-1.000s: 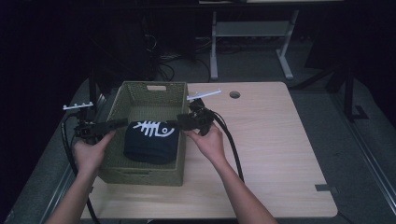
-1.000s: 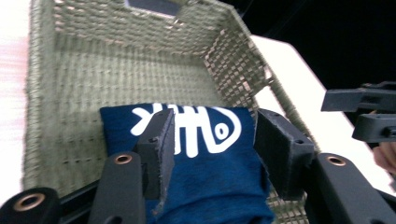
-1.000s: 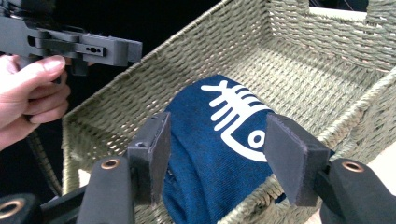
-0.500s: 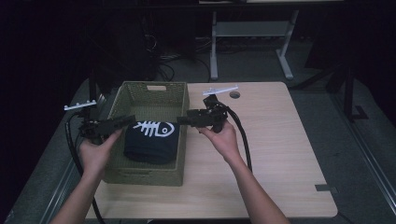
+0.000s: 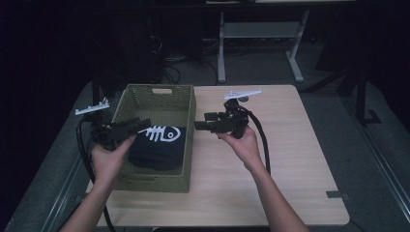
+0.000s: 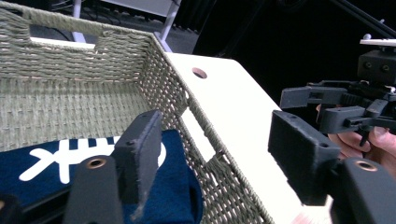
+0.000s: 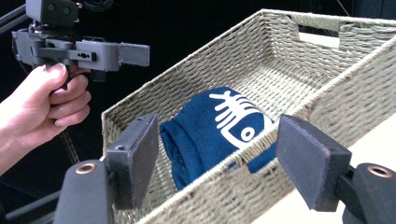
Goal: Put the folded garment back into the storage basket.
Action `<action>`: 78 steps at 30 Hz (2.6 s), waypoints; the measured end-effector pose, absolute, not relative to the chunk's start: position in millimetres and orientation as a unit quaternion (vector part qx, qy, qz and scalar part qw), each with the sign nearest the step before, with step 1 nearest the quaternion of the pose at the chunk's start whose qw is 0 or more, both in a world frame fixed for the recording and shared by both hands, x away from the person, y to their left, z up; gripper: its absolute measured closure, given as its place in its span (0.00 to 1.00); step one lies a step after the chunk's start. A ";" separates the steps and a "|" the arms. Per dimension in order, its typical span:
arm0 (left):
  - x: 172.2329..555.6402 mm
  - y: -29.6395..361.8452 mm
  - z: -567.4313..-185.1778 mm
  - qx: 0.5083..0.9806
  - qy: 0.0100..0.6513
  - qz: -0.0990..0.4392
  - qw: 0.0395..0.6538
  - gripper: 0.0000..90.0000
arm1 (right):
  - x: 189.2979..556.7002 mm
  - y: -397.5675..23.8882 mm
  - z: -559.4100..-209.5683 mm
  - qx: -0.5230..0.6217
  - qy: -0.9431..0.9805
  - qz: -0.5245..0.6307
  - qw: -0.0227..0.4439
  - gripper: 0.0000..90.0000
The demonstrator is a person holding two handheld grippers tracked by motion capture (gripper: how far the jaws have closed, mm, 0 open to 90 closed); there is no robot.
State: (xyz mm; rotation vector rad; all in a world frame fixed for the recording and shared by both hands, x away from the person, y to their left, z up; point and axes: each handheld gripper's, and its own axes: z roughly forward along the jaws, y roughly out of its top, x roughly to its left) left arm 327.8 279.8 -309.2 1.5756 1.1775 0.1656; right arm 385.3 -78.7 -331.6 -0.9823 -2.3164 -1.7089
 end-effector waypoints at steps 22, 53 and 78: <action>334.4 221.9 -308.7 0.688 0.460 0.048 0.560 0.27 | 375.4 -153.9 -335.4 -0.361 -0.749 -0.556 0.013 0.26; 331.5 134.2 -314.1 0.719 0.403 0.014 0.565 0.26 | 358.2 -243.0 -359.8 -0.428 -0.736 -0.522 -0.039 0.25; 292.7 59.9 -361.8 0.742 0.327 -0.031 0.584 0.26 | 308.6 -311.0 -419.3 -0.491 -0.732 -0.466 -0.075 0.24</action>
